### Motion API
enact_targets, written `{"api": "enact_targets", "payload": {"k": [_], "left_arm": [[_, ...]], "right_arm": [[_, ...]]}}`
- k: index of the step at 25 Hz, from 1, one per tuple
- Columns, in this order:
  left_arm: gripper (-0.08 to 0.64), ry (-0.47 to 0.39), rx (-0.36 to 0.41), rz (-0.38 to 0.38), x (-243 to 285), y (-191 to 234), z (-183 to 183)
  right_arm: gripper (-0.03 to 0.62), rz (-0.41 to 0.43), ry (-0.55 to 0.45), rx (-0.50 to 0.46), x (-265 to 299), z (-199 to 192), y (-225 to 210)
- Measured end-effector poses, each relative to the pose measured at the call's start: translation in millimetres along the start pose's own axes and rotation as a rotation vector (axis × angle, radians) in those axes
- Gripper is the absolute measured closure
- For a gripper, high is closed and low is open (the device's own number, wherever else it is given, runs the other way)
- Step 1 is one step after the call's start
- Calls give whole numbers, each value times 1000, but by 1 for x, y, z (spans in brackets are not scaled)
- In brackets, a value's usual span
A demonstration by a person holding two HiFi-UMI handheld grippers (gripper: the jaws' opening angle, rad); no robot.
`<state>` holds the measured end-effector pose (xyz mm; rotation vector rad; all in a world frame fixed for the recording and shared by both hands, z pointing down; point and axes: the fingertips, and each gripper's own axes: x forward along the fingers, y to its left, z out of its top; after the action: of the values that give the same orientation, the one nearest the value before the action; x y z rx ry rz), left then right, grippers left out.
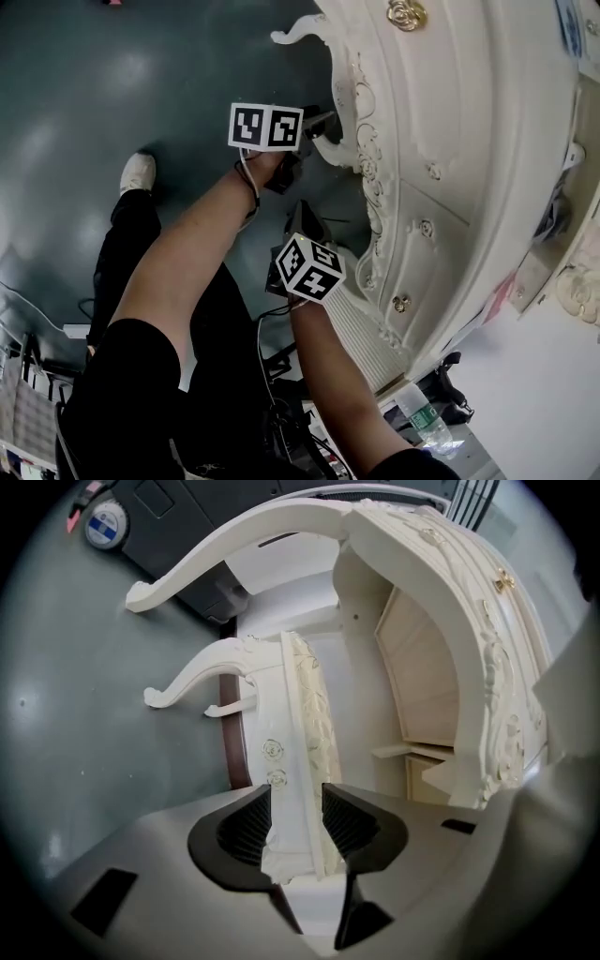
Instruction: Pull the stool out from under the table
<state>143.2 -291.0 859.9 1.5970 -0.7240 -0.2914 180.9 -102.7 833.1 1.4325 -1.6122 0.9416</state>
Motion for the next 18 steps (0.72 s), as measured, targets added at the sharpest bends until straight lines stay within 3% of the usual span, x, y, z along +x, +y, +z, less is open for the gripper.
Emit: {"api": "enact_targets", "payload": {"k": [5,14,18], "left_arm": [[369,-3,42,-55,25,-3,7],[306,27,13,-107,54,6,14],[148,26,-35,-157,59,23,10]], "right_arm": [[584,-10,4,31,12,-7,-2],[584,-40,-18,20,39,3,-10],[584,-40,-33,12,45,5,-13]]}}
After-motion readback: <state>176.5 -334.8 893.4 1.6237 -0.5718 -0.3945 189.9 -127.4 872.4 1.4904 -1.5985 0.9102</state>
